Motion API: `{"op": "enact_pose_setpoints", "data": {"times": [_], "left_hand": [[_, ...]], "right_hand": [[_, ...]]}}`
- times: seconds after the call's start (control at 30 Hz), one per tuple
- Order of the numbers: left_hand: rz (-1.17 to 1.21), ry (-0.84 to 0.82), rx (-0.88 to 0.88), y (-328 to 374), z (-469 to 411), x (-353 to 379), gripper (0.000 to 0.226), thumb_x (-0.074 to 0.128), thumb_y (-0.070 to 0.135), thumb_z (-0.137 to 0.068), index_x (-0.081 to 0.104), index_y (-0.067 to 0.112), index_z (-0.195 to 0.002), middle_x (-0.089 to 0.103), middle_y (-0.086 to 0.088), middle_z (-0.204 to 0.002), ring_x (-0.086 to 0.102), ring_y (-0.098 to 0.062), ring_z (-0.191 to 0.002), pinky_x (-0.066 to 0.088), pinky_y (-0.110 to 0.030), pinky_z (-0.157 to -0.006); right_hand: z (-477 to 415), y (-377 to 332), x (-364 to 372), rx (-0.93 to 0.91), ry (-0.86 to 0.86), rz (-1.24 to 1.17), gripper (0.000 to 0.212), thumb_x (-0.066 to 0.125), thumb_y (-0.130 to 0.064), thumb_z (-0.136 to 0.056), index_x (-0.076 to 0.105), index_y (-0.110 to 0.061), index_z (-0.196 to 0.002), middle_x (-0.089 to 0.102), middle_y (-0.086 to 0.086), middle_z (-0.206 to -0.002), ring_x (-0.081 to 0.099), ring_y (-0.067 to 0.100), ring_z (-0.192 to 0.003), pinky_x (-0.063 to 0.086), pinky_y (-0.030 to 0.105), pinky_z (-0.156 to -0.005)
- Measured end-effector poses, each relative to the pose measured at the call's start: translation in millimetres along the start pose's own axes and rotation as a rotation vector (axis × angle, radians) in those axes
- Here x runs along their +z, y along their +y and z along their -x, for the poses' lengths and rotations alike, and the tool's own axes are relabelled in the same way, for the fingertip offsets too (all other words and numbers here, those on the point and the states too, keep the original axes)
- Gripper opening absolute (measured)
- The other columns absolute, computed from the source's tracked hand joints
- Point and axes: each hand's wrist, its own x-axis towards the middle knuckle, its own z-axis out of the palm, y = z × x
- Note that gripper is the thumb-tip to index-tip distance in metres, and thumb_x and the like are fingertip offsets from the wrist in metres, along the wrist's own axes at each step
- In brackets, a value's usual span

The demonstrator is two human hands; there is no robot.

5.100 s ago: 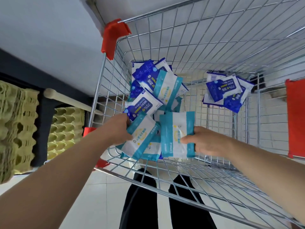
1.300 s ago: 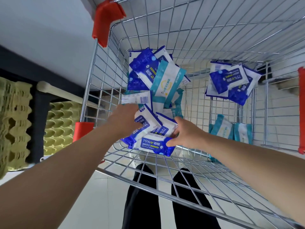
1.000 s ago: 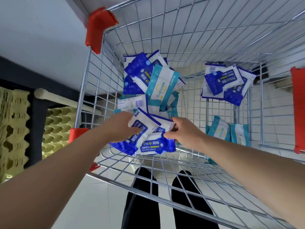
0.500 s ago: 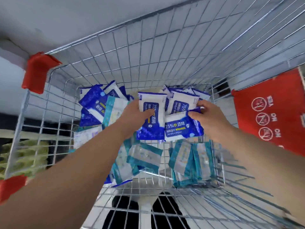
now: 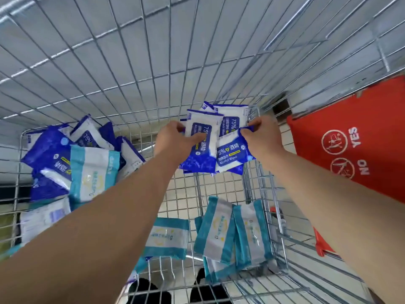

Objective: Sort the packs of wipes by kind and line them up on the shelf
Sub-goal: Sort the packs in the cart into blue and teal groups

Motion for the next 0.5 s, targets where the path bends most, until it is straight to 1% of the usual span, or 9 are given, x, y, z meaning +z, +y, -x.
{"op": "enact_pose_setpoints", "data": {"times": [0.03,0.1,0.17,0.23,0.27,0.33,0.37,0.43,0.5], "left_hand": [[-0.031,0.005,-0.004,2,-1,-1,0.051,0.081,0.047,-0.069,0.061,0.016,-0.104,0.066,0.005,-0.092,0.064,-0.013,-0.077,0.055,-0.031,-0.068],[-0.090,-0.015,-0.008,6,0,-3,0.052,0.080,0.051,-0.069,0.059,0.016,-0.101,0.063,0.005,-0.086,0.061,-0.011,-0.071,0.053,-0.030,-0.064],[-0.166,-0.027,-0.005,10,2,-5,0.050,0.077,0.055,-0.071,0.056,0.017,-0.096,0.061,0.006,-0.081,0.060,-0.012,-0.070,0.054,-0.033,-0.066],[-0.240,-0.024,-0.011,13,4,-7,0.049,0.073,0.058,-0.074,0.052,0.018,-0.094,0.059,0.004,-0.081,0.060,-0.015,-0.070,0.053,-0.034,-0.066],[-0.243,-0.019,-0.024,14,5,-8,0.050,0.071,0.058,-0.075,0.050,0.017,-0.096,0.061,0.002,-0.084,0.063,-0.019,-0.073,0.055,-0.036,-0.068],[-0.165,0.003,-0.064,18,6,-11,0.052,0.067,0.055,-0.080,0.048,0.013,-0.106,0.064,-0.005,-0.096,0.068,-0.028,-0.078,0.058,-0.042,-0.071],[-0.087,0.024,-0.089,20,7,-13,0.052,0.067,0.050,-0.083,0.045,0.011,-0.110,0.062,-0.008,-0.101,0.069,-0.032,-0.077,0.059,-0.043,-0.066],[0.066,0.066,-0.132,22,12,-16,0.046,0.068,0.036,-0.087,0.041,0.010,-0.113,0.056,-0.008,-0.102,0.068,-0.031,-0.077,0.057,-0.038,-0.048],[0.171,0.093,-0.122,18,17,-18,0.036,0.067,0.026,-0.090,0.039,0.012,-0.109,0.050,-0.003,-0.098,0.065,-0.025,-0.079,0.053,-0.029,-0.038]], "right_hand": [[-1,1,1,-0.011,-0.005,0.044,0.010,0.061,-0.013,-0.088,0.053,-0.012,-0.094,0.049,-0.005,-0.080,0.048,0.016,-0.080,0.032,0.023,-0.055],[-1,-1,0,-0.052,-0.025,0.159,0.010,0.059,-0.017,-0.090,0.053,-0.010,-0.093,0.056,0.005,-0.092,0.050,0.019,-0.083,0.030,0.025,-0.059],[-1,-8,-3,-0.124,-0.050,0.337,0.016,0.058,-0.025,-0.092,0.053,-0.010,-0.090,0.059,0.010,-0.096,0.056,0.026,-0.087,0.032,0.026,-0.065],[-1,-16,-9,-0.205,-0.033,0.539,0.019,0.054,-0.029,-0.094,0.053,-0.011,-0.090,0.060,0.012,-0.097,0.057,0.033,-0.094,0.033,0.031,-0.066],[-2,-21,-11,-0.224,-0.007,0.565,0.018,0.053,-0.029,-0.094,0.053,-0.012,-0.090,0.061,0.013,-0.101,0.057,0.034,-0.097,0.033,0.031,-0.067],[-6,-28,-14,-0.184,0.044,0.467,0.014,0.051,-0.024,-0.094,0.053,-0.010,-0.093,0.061,0.016,-0.106,0.055,0.033,-0.095,0.032,0.030,-0.066],[-8,-30,-16,-0.138,0.076,0.381,0.014,0.049,-0.021,-0.095,0.053,-0.008,-0.096,0.060,0.016,-0.106,0.054,0.030,-0.092,0.030,0.029,-0.066],[-10,-31,-16,-0.079,0.117,0.228,0.011,0.048,-0.017,-0.095,0.052,-0.007,-0.099,0.060,0.016,-0.106,0.052,0.023,-0.089,0.032,0.026,-0.066],[-10,-28,-15,-0.052,0.078,0.080,0.007,0.050,-0.013,-0.094,0.049,-0.011,-0.101,0.057,0.013,-0.108,0.055,0.019,-0.092,0.045,0.030,-0.068]]}}
